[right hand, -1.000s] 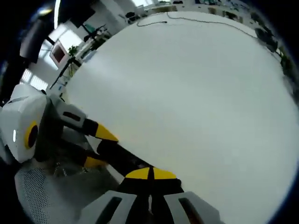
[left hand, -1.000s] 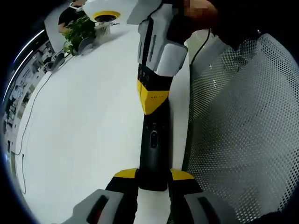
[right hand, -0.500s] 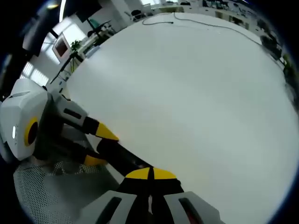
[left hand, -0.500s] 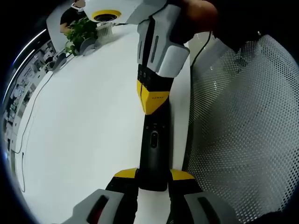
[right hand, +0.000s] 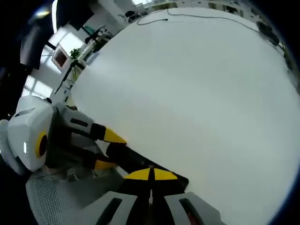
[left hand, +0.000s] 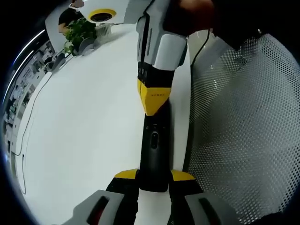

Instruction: Press the specified remote control buttons in sequence, fully releasing each button before pressing the next.

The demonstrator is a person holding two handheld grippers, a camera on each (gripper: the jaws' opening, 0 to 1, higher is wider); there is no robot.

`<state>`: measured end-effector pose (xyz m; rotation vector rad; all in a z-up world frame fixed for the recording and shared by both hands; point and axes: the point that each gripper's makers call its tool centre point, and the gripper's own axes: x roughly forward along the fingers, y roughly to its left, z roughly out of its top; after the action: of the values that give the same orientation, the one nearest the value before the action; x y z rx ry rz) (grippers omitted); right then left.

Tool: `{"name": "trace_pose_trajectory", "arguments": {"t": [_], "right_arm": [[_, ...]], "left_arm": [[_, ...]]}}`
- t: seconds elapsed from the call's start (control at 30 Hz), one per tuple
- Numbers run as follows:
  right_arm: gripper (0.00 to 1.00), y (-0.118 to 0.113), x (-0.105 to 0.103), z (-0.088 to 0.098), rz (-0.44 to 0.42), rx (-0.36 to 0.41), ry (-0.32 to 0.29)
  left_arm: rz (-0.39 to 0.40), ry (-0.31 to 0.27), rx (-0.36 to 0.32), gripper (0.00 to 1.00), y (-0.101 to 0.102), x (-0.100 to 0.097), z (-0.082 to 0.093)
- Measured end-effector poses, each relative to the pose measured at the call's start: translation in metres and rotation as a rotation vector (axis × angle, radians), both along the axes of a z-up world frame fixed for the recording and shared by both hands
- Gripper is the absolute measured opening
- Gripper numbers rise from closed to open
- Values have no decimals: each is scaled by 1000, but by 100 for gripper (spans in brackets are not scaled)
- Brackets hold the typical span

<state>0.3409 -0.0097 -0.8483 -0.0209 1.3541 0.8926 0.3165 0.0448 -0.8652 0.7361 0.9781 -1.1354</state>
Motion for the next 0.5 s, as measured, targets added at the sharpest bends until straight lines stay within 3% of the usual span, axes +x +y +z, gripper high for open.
{"name": "trace_pose_trajectory", "arguments": {"t": [0.13,0.33,0.5], "right_arm": [[0,4,-9,-1,-6,11,70],[0,5,-14,-5,46,-27,40],[0,3,-13,-5,35,-20,58]], "left_arm": [[1,-2,-1,24,0,0,0],[-10,-2,6,25,0,0,0],[-14,0,6,25,0,0,0]]}}
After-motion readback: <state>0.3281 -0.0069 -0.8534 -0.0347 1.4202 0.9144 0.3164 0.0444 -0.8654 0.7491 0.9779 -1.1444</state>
